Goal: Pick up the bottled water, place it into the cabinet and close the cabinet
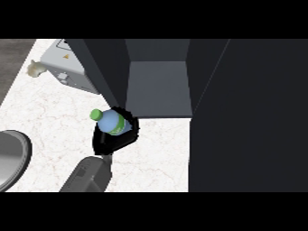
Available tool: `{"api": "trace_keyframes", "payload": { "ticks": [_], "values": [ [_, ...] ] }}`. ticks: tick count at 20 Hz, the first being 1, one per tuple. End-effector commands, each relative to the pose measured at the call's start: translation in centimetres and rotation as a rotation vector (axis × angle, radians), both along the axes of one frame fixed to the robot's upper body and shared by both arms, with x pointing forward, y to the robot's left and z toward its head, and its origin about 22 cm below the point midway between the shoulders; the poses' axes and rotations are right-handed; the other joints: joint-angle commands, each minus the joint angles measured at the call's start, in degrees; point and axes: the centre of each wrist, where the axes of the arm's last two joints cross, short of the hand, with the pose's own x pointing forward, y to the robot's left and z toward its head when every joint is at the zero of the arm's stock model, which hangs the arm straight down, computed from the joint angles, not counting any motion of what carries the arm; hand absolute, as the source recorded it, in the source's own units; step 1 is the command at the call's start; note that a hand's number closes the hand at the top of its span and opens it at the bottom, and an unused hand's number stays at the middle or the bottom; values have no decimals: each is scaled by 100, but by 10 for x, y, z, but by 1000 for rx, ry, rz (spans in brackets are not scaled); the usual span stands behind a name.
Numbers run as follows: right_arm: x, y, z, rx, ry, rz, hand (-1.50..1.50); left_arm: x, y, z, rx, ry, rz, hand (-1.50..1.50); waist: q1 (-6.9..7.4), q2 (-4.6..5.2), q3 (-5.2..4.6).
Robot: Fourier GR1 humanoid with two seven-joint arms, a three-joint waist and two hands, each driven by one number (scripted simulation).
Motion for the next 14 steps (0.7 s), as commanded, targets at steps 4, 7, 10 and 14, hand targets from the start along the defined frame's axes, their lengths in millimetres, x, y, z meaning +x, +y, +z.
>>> {"api": "trace_keyframes", "payload": {
  "ticks": [4,7,10,14],
  "values": [
    [-5,-8,20,31,-33,1,-150,21,-49,50,80,-34,-22,150,-50,14,-2],
    [2,-3,16,25,-44,-16,-150,28,-66,63,117,-27,-9,150,-53,24,-5],
    [0,-6,20,26,-46,-3,-150,56,-73,91,185,-27,15,150,-60,26,-3],
    [2,-14,13,27,-69,-6,-150,74,-83,93,251,37,66,150,-170,52,-4]
  ]
}}
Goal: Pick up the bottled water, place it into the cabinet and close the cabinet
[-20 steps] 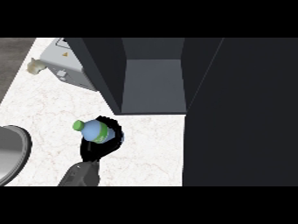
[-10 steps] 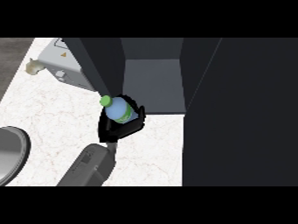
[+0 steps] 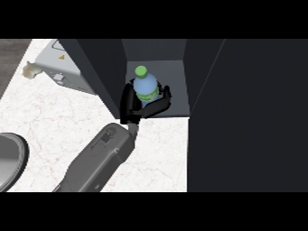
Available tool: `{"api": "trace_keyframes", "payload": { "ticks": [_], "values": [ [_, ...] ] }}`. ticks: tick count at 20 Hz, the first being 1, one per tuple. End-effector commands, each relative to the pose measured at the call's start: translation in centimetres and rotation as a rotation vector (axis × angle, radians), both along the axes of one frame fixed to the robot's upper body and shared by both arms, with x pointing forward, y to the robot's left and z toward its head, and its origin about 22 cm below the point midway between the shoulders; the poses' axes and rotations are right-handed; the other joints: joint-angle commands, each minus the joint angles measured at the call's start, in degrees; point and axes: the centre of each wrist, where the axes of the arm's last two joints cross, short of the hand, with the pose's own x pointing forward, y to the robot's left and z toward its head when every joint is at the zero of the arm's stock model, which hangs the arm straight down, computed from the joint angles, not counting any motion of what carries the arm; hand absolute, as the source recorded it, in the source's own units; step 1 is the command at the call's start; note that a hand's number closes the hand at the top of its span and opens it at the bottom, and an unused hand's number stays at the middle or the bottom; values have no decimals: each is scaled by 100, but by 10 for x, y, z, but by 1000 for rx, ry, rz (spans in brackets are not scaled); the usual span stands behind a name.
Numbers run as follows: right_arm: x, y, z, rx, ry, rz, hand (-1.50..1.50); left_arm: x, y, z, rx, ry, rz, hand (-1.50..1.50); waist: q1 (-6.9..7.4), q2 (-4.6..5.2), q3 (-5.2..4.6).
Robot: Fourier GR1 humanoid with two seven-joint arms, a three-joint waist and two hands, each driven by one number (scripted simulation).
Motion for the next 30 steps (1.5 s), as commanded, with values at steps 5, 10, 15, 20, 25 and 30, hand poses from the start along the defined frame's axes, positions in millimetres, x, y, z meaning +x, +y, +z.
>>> {"api": "trace_keyframes", "payload": {
  "ticks": [5,10,15,20,25,30],
  "values": [
    [-1,-9,14,42,-42,17,-150,47,-17,39,34,67,96,150,-169,48,-2],
    [0,-6,17,53,-53,31,-150,60,-2,19,242,36,125,150,-157,81,-1],
    [1,1,14,62,-63,26,-150,67,11,9,324,97,226,150,-190,81,-6],
    [3,-14,14,47,-68,37,-150,74,27,7,248,131,333,150,-191,137,-10],
    [1,-12,3,51,-64,56,-150,84,51,13,323,95,360,150,-306,141,-8],
    [6,-15,10,35,-85,52,-150,88,50,19,430,22,394,-150,-335,178,-11]
  ]
}}
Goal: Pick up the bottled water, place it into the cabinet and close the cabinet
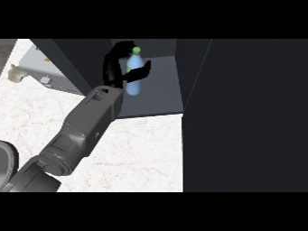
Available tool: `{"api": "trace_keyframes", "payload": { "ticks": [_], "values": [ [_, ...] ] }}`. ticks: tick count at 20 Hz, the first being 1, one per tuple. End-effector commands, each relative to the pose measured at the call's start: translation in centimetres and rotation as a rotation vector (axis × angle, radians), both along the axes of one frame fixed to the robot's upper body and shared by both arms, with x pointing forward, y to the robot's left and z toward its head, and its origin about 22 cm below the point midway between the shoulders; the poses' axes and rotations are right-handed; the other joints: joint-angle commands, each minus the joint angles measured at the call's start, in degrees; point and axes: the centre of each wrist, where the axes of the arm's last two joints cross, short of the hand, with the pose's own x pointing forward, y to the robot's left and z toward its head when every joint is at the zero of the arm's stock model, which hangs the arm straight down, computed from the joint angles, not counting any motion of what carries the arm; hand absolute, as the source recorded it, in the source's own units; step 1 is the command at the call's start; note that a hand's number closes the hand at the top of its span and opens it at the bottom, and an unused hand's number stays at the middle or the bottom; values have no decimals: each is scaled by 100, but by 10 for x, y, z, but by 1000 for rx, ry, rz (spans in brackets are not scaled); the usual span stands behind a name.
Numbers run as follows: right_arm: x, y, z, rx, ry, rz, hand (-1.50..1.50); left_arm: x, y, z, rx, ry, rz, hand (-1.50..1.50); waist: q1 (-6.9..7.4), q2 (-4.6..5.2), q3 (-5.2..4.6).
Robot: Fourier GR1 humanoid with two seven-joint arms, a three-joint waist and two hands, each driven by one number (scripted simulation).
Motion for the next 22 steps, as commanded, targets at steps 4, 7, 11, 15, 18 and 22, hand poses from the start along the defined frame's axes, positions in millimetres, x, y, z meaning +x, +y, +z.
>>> {"api": "trace_keyframes", "payload": {
  "ticks": [4,7,11,15,18,22],
  "values": [
    [0,3,10,42,-19,42,-150,10,9,15,108,-50,61,-150,-117,67,-4],
    [0,6,9,53,-21,58,-150,8,-5,14,59,-46,24,-150,-135,59,-7],
    [-4,2,8,53,-12,64,-150,13,-3,27,-20,-103,-95,-150,-99,24,-8],
    [-5,-3,15,39,-12,57,-150,19,7,39,-148,-202,-181,-150,34,9,-11],
    [-6,5,15,54,-8,63,-150,13,-42,50,-200,-233,-248,-150,128,-83,-2],
    [-12,13,18,73,15,67,-150,11,-30,37,-224,-228,-301,-150,178,-112,1]
  ]
}}
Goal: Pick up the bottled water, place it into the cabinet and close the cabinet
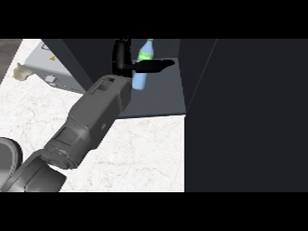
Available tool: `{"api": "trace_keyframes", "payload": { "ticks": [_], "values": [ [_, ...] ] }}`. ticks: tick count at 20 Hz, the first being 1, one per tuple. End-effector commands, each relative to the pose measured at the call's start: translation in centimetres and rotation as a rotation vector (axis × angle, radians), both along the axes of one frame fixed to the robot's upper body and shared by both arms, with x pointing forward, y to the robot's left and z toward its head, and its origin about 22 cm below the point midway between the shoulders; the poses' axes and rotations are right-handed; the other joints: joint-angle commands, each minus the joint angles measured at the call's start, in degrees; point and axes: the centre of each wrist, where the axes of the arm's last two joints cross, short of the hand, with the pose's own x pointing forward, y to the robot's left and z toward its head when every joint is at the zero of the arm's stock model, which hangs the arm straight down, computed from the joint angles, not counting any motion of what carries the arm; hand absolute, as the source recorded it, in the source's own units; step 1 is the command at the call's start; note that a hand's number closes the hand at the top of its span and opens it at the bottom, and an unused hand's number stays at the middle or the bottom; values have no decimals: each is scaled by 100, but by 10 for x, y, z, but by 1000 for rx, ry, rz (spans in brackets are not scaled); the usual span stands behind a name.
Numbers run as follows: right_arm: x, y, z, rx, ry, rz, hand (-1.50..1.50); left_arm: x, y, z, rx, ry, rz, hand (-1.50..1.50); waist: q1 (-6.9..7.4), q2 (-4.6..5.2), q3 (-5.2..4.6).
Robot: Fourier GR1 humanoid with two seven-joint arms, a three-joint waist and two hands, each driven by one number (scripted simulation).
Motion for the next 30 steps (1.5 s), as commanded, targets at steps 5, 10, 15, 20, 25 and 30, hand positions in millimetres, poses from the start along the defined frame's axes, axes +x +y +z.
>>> {"api": "trace_keyframes", "payload": {
  "ticks": [5,10,15,20,25,30],
  "values": [
    [-3,12,12,2,-10,-7,-150,-12,-7,-17,-65,-15,-57,-150,115,-105,7],
    [0,6,26,20,-12,-44,-150,-25,-9,-26,-105,1,-110,-150,347,-150,8],
    [-6,7,32,7,-3,-42,-150,-50,-15,-41,-171,-1,-219,-150,390,-178,7],
    [-4,8,31,2,-10,-48,-150,-76,-24,-46,-281,20,-349,-150,412,-164,6],
    [-4,10,12,5,11,-57,-150,-114,-35,-42,-312,-16,-403,-150,423,-175,12],
    [-3,11,31,-42,-15,-26,-150,-157,-28,-43,-341,-16,-472,-150,482,-175,10]
  ]
}}
